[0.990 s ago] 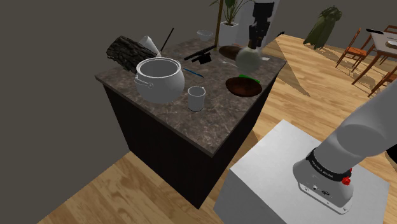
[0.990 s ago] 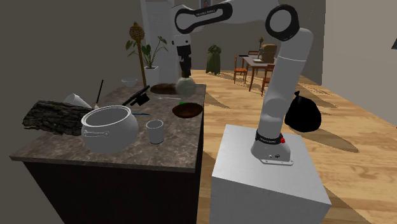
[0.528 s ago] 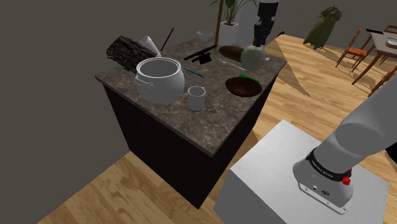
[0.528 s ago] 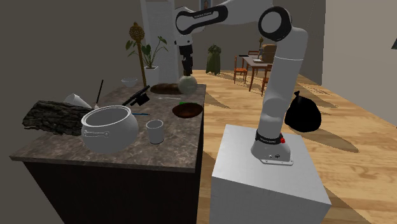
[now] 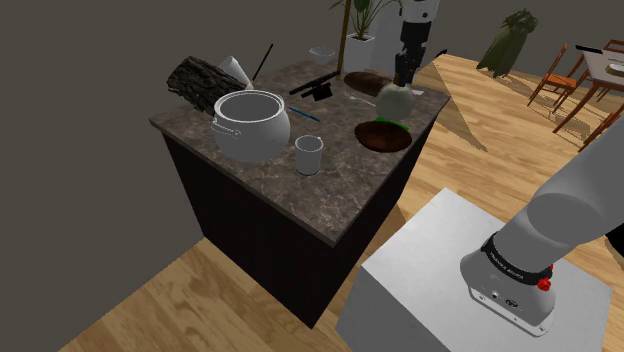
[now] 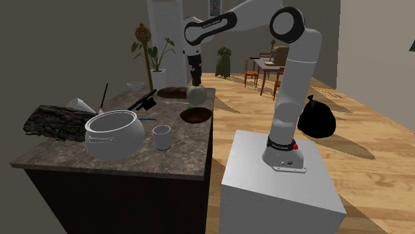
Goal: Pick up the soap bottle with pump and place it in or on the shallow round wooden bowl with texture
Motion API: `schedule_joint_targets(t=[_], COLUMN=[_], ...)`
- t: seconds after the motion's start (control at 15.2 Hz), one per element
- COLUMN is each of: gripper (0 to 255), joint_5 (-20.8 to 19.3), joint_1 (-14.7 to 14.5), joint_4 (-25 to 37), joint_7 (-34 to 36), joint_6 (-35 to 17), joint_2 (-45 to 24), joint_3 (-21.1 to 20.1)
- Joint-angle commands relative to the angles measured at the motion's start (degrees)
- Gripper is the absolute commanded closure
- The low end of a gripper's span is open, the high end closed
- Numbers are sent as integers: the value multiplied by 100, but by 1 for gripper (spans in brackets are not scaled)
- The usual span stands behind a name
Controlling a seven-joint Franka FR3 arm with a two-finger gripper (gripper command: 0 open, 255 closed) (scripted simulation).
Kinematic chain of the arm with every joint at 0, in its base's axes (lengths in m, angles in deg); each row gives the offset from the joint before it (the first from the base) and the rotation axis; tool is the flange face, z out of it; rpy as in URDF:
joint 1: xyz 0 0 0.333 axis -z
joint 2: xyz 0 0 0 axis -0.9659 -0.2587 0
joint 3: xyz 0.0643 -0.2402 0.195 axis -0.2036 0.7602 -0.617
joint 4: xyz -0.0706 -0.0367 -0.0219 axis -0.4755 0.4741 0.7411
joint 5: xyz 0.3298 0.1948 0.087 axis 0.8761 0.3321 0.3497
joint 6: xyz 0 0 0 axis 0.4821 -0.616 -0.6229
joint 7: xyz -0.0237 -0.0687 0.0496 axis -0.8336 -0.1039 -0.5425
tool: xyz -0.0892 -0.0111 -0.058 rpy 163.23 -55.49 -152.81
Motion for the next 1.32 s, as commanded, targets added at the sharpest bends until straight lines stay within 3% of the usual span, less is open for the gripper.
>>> schedule_joint_targets(t=[0.0,0.79,1.25], gripper=[255,255,255], joint_5=[0,5,5], joint_1=[1,9,9], joint_4=[-135,-830,-830], joint_7=[6,34,34], joint_6=[-159,-1055,-1055], joint_2=[-18,-220,-220], joint_3=[1,11,11])
